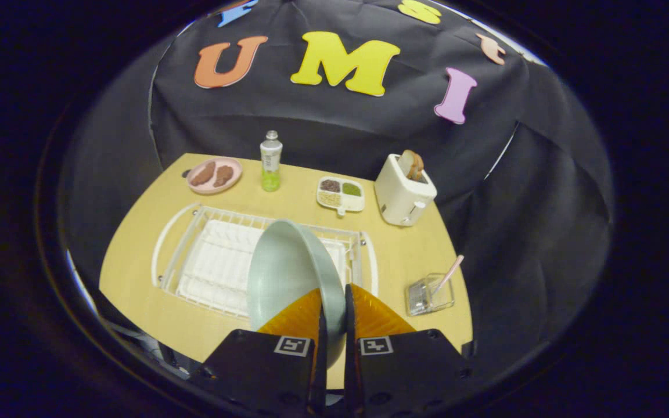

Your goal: Take the plate from the dish rack, then take the spoon from the basket and place it into the plate.

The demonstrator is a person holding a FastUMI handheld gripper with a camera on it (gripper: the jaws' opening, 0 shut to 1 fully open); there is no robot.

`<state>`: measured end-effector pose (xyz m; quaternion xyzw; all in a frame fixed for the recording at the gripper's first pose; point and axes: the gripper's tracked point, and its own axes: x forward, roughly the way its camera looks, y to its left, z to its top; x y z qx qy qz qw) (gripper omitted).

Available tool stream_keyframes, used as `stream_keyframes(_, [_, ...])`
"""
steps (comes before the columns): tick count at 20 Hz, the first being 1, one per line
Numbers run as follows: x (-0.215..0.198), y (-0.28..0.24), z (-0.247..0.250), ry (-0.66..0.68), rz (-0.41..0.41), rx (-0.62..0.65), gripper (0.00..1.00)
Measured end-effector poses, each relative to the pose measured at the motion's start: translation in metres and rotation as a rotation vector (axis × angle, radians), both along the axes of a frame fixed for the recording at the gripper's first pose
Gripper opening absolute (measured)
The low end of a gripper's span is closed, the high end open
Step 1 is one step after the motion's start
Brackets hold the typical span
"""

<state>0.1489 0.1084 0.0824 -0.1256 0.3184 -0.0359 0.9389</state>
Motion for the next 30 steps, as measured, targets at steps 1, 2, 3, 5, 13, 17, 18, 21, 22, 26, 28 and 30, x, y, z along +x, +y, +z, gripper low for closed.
stream_keyframes(1, [-0.010, 0.001, -0.014, 0.005, 0.024, 0.063, 0.17])
stream_keyframes(2, [-0.022, 0.001, -0.026, 0.009, 0.048, 0.109, 0.17])
stream_keyframes(3, [-0.031, 0.000, -0.040, 0.010, 0.062, 0.146, 0.18])
stream_keyframes(5, [-0.049, -0.007, -0.067, 0.022, 0.095, 0.196, 0.17])
stream_keyframes(13, [-0.068, -0.067, -0.178, 0.049, 0.051, 0.345, 0.17])
stream_keyframes(17, [-0.056, -0.067, -0.200, 0.047, 0.083, 0.358, 0.18])
stream_keyframes(18, [-0.053, -0.067, -0.205, 0.053, 0.094, 0.366, 0.19])
stream_keyframes(21, [-0.048, -0.076, -0.227, 0.047, 0.101, 0.365, 0.22])
stream_keyframes(22, [-0.045, -0.076, -0.233, 0.054, 0.103, 0.382, 0.24])
stream_keyframes(26, [-0.035, -0.084, -0.247, 0.044, 0.090, 0.351, 0.31])
stream_keyframes(28, [-0.034, -0.086, -0.249, 0.021, 0.093, 0.320, 0.34])
stream_keyframes(30, [-0.033, -0.091, -0.246, 0.000, 0.090, 0.287, 0.36])
